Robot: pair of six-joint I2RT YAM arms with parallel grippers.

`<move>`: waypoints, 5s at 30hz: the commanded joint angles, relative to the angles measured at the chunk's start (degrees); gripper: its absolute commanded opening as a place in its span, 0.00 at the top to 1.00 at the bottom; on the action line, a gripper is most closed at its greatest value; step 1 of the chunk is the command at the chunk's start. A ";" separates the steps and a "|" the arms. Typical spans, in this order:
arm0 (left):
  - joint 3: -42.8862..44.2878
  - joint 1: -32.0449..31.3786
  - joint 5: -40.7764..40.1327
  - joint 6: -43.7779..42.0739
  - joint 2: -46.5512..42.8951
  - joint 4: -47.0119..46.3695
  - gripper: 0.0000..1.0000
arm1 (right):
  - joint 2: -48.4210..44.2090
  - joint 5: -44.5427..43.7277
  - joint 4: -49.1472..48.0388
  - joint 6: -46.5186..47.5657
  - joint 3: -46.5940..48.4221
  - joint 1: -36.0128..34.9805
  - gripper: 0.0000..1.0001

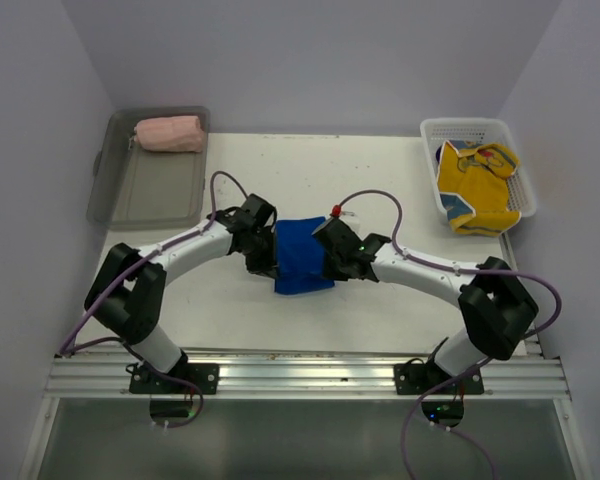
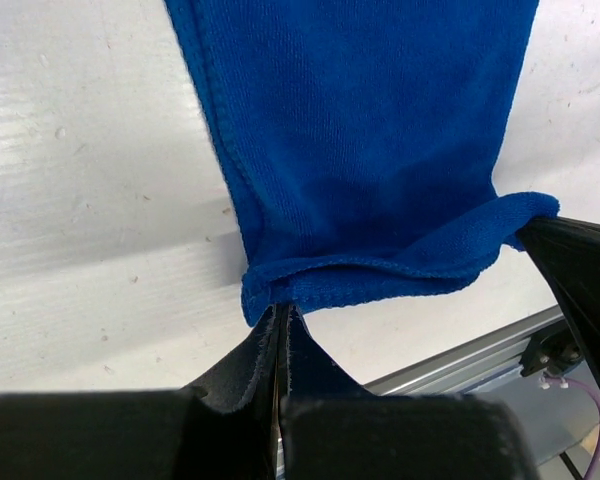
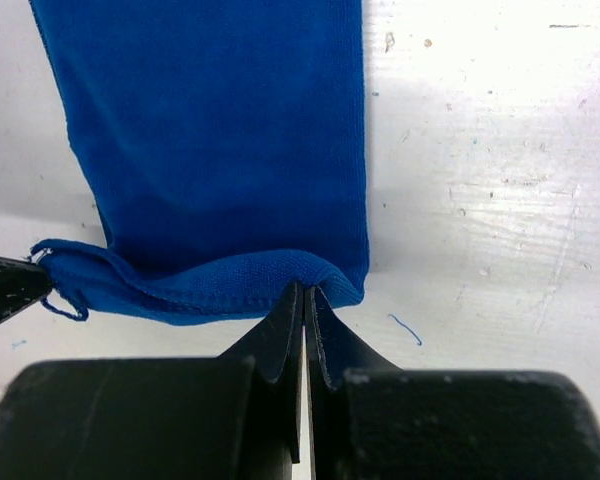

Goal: Roll the towels
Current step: Roll the towel

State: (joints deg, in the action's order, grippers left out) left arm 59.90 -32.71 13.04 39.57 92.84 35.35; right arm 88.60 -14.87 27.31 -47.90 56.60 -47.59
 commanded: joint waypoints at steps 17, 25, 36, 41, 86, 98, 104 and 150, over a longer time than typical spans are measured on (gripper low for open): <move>9.00 1.16 -4.15 -2.48 5.16 2.96 1.00 | 5.09 0.64 -2.70 1.23 5.27 3.47 1.00; 12.26 1.16 -5.30 -3.45 8.93 2.79 1.00 | 7.46 -0.33 -2.53 1.05 7.21 4.26 1.00; 16.47 1.24 -11.10 -4.94 11.23 3.23 0.72 | 8.89 -1.91 -2.35 1.14 9.84 4.97 0.71; 19.11 1.24 -12.77 -5.83 7.98 6.03 0.58 | 3.00 -6.30 -1.03 0.88 7.74 4.79 0.62; -2.49 -2.10 4.89 -5.65 3.93 -13.64 1.00 | 11.94 0.99 -10.78 4.74 6.86 6.37 0.96; -5.06 -1.48 -2.84 -8.10 5.69 -10.93 1.00 | 10.64 3.10 -16.85 -1.75 -7.37 2.52 1.00; -4.79 -0.95 -5.56 -11.09 -0.10 -3.28 1.00 | 6.33 -0.59 -13.60 -6.67 -10.72 -5.91 1.00; -7.95 11.09 4.52 -5.39 -11.88 0.51 0.90 | 13.88 -7.80 -13.25 40.26 0.71 -27.03 0.67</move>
State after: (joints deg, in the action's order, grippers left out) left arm 53.30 -22.13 12.86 32.14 82.89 39.22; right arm 101.32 -22.55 16.67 -7.66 57.95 -74.30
